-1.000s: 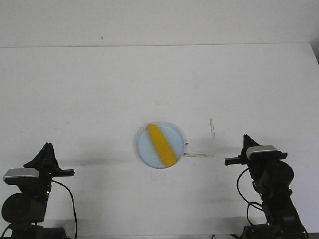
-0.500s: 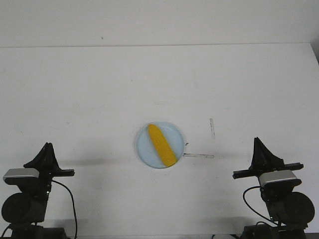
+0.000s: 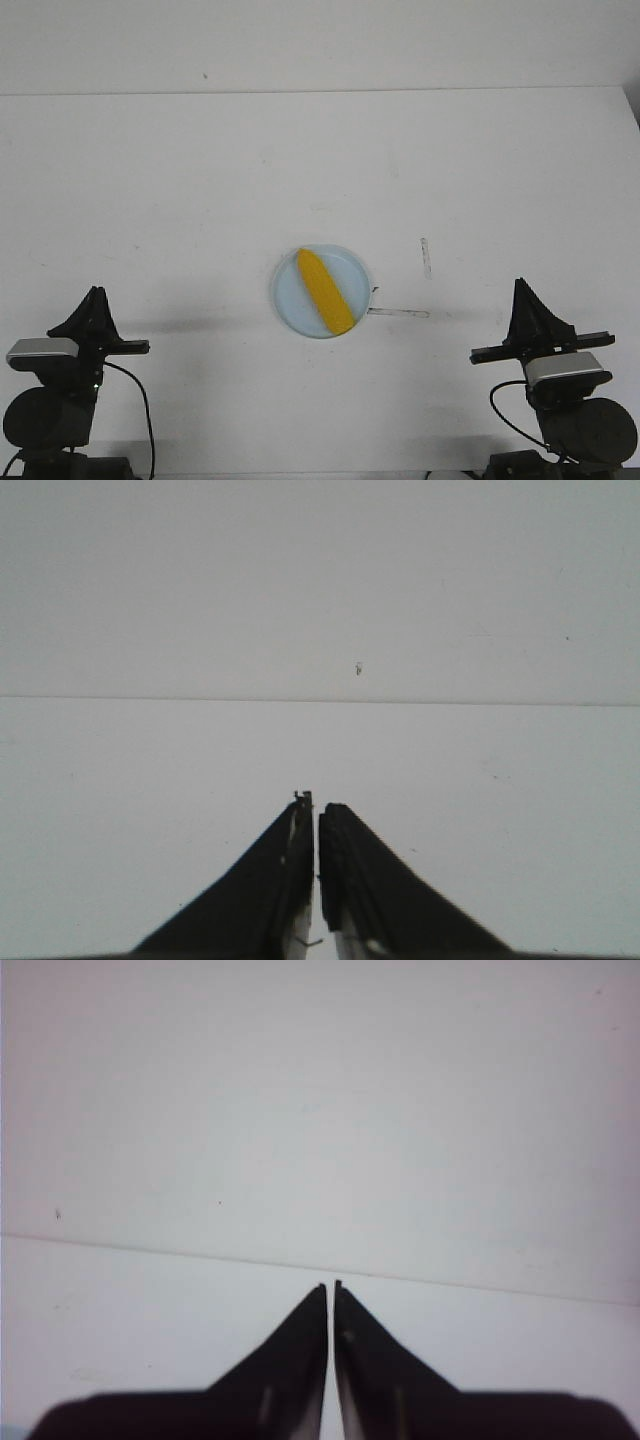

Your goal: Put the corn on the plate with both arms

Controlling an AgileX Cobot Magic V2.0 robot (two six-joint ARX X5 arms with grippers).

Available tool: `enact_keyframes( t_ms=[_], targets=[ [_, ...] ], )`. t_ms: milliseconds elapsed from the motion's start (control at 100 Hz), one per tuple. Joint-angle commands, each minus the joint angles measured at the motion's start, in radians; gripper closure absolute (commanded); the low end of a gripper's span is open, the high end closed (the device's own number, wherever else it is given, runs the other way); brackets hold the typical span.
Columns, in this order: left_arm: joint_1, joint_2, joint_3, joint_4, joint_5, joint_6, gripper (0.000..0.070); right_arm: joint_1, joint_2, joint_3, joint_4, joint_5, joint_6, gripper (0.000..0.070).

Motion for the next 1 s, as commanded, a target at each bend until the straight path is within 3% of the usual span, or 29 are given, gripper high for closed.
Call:
enact_keyframes(
  t_ms=[0,670,760,990],
  targets=[
    [0.001,0.000,0.007,0.013,-0.004,0.006,0.0698,0.000,-0.002,0.000,0.013,0.002,-0.002,0.0687],
    [0.001,-0.023,0.006,-0.010,-0.004,0.006,0.0699,0.000,-0.002,0.000,0.014,0.002,-0.002,0.0687],
    [0.000,-0.042,-0.006,-0.008,0.025,0.006,0.0699,0.000,-0.002,0.000,0.014,0.002,-0.002,0.0687],
    [0.000,-0.114,-0.160,0.159,0.029,-0.003,0.0699,0.000,-0.002,0.000,0.014,0.002,-0.002,0.0687]
  ],
)
